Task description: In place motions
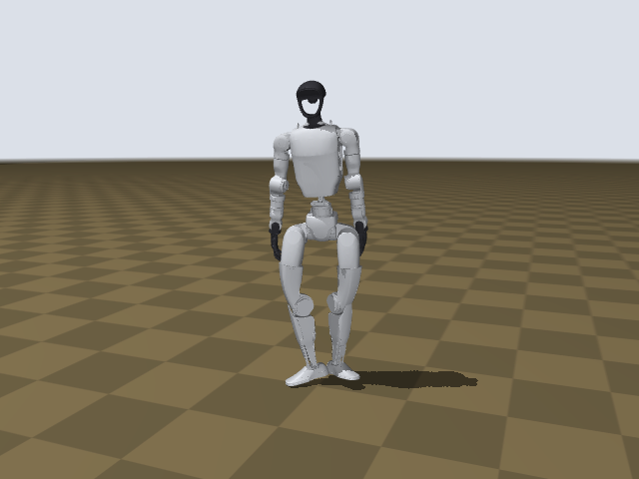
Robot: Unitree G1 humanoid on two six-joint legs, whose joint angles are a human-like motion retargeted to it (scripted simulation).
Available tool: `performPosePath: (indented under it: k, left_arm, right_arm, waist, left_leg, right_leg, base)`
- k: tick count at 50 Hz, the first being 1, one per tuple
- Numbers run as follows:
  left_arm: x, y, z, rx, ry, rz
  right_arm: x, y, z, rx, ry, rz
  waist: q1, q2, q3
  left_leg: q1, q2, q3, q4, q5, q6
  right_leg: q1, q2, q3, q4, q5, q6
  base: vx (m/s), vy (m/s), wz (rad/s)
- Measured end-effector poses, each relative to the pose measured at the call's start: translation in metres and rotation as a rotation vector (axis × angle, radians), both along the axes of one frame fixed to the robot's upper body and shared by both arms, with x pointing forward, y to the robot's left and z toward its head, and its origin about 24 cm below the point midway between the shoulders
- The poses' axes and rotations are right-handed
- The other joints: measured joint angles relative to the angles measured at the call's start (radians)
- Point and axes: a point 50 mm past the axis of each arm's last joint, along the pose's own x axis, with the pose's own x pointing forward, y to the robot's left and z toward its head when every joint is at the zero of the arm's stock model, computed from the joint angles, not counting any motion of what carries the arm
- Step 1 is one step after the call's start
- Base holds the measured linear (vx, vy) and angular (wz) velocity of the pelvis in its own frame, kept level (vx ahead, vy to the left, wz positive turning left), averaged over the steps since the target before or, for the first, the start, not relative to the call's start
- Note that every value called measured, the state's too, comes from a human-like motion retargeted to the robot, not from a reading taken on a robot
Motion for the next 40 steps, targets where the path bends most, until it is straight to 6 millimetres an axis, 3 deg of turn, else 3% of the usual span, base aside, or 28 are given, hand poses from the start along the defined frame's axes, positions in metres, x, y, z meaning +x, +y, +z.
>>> performPosePath:
  k: [2, 5, 9, 12, 14, 15, 18, 20, 25, 27, 28, 30, 32, 33, 40]
  left_arm:
    - [-0.007, 0.000, 0.001, 0.013, 0.018, 0.036]
    - [-0.013, 0.005, 0.002, 0.024, 0.038, 0.063]
    - [-0.003, 0.004, -0.001, 0.052, -0.011, 0.100]
    - [0.016, 0.009, -0.003, 0.026, -0.096, 0.111]
    - [0.026, 0.011, -0.004, 0.017, -0.119, 0.080]
    - [0.032, 0.011, -0.004, 0.019, -0.127, 0.062]
    - [0.047, 0.004, -0.005, 0.015, -0.175, 0.041]
    - [0.056, -0.002, -0.005, -0.007, -0.216, 0.036]
    - [0.065, -0.013, -0.005, -0.065, -0.259, -0.038]
    - [0.064, -0.015, -0.005, -0.077, -0.254, -0.073]
    - [0.060, -0.015, -0.006, -0.089, -0.244, -0.093]
    - [0.054, -0.013, -0.005, -0.119, -0.226, -0.134]
    - [0.054, -0.008, -0.005, -0.118, -0.215, -0.174]
    - [0.056, -0.006, -0.005, -0.104, -0.215, -0.191]
    - [0.053, 0.002, -0.005, -0.084, -0.193, -0.165]
  right_arm:
    - [-0.003, 0.001, 0.000, 0.001, 0.024, 0.008]
    - [-0.008, 0.008, 0.000, 0.036, 0.051, 0.003]
    - [-0.003, 0.017, -0.003, 0.082, 0.028, -0.004]
    - [0.010, 0.021, -0.005, 0.097, -0.010, 0.058]
    - [0.015, 0.021, -0.005, 0.097, -0.020, 0.099]
    - [0.017, 0.019, -0.005, 0.096, -0.022, 0.114]
    - [0.023, 0.016, -0.005, 0.088, -0.025, 0.141]
    - [0.029, 0.014, -0.005, 0.078, -0.041, 0.152]
    - [0.045, 0.010, -0.004, 0.075, -0.088, 0.169]
    - [0.051, 0.008, -0.003, 0.068, -0.107, 0.170]
    - [0.051, 0.007, -0.003, 0.062, -0.107, 0.170]
    - [0.051, 0.007, -0.003, 0.048, -0.103, 0.167]
    - [0.053, 0.010, -0.003, 0.030, -0.112, 0.128]
    - [0.054, 0.012, -0.003, 0.025, -0.122, 0.097]
    - [0.039, 0.015, -0.004, 0.055, -0.093, 0.011]
  waist:
    - [-0.004, -0.025, -0.011]
    - [0.006, -0.057, -0.026]
    - [0.002, -0.110, -0.011]
    - [-0.016, -0.186, 0.003]
    - [-0.026, -0.196, -0.007]
    - [-0.023, -0.195, -0.007]
    - [0.030, -0.210, 0.010]
    - [0.069, -0.218, 0.002]
    - [0.092, -0.142, -0.004]
    - [0.102, -0.110, 0.011]
    - [0.078, -0.099, 0.006]
    - [0.021, -0.063, -0.018]
    - [0.031, -0.061, -0.017]
    - [0.015, -0.060, -0.012]
    - [0.059, -0.067, -0.024]
  left_leg:
    - [0.027, -0.015, 0.058, 0.014, 0.003, -0.020]
    - [0.072, -0.008, 0.166, 0.052, 0.034, -0.046]
    - [0.078, 0.048, 0.152, 0.211, 0.165, 0.003]
    - [-0.022, 0.112, 0.001, 0.499, 0.259, 0.118]
    - [-0.124, 0.128, -0.167, 0.655, 0.287, 0.179]
    - [-0.162, 0.122, -0.242, 0.703, 0.291, 0.181]
    - [-0.227, -0.006, -0.460, 0.705, 0.245, 0.119]
    - [-0.247, -0.060, -0.504, 0.645, 0.169, 0.103]
    - [-0.216, -0.076, -0.504, 0.294, 0.080, 0.108]
    - [-0.172, -0.092, -0.475, 0.153, 0.124, 0.160]
    - [-0.158, -0.149, -0.562, 0.128, 0.087, 0.202]
    - [-0.111, -0.054, -0.372, 0.126, 0.077, 0.141]
    - [-0.122, -0.059, -0.448, 0.124, 0.091, 0.114]
    - [-0.104, -0.050, -0.393, 0.124, 0.083, 0.112]
    - [-0.088, -0.085, -0.441, 0.110, 0.044, 0.129]
  right_leg:
    - [0.017, 0.020, 0.028, -0.062, -0.034, 0.056]
    - [0.002, 0.052, 0.110, -0.130, -0.032, 0.005]
    - [-0.012, 0.022, 0.244, -0.128, -0.042, -0.007]
    - [-0.006, -0.052, 0.280, -0.128, -0.044, 0.002]
    - [-0.017, -0.053, 0.327, -0.142, -0.042, -0.002]
    - [-0.016, -0.048, 0.340, -0.156, -0.034, -0.004]
    - [-0.006, -0.048, 0.384, -0.191, 0.000, -0.004]
    - [-0.027, -0.051, 0.424, -0.189, 0.006, -0.008]
    - [-0.044, 0.021, 0.515, -0.172, 0.005, -0.013]
    - [-0.020, 0.057, 0.555, -0.171, 0.003, -0.015]
    - [-0.008, 0.060, 0.552, -0.170, 0.002, -0.014]
    - [-0.006, 0.076, 0.534, -0.165, 0.000, -0.012]
    - [-0.010, 0.079, 0.573, -0.158, 0.004, -0.012]
    - [-0.005, 0.072, 0.563, -0.154, 0.004, -0.009]
    - [0.000, 0.065, 0.591, -0.133, -0.005, 0.000]
  base:
    - [0.38, -0.23, -1.80]
    - [0.45, -0.28, -1.71]
    - [0.38, -0.28, -1.16]
    - [0.29, -0.23, -1.09]
    - [0.32, -0.13, -0.87]
    - [0.24, -0.06, -1.10]
    - [0.16, 0.02, -1.53]
    - [0.20, 0.10, -1.64]
    - [0.19, 0.18, -1.22]
    - [0.17, 0.15, -1.16]
    - [0.23, 0.18, -0.29]
    - [0.18, 0.19, -0.02]
    - [0.04, 0.15, -0.54]
    - [-0.01, 0.17, -0.10]
    - [0.04, 0.17, -0.14]
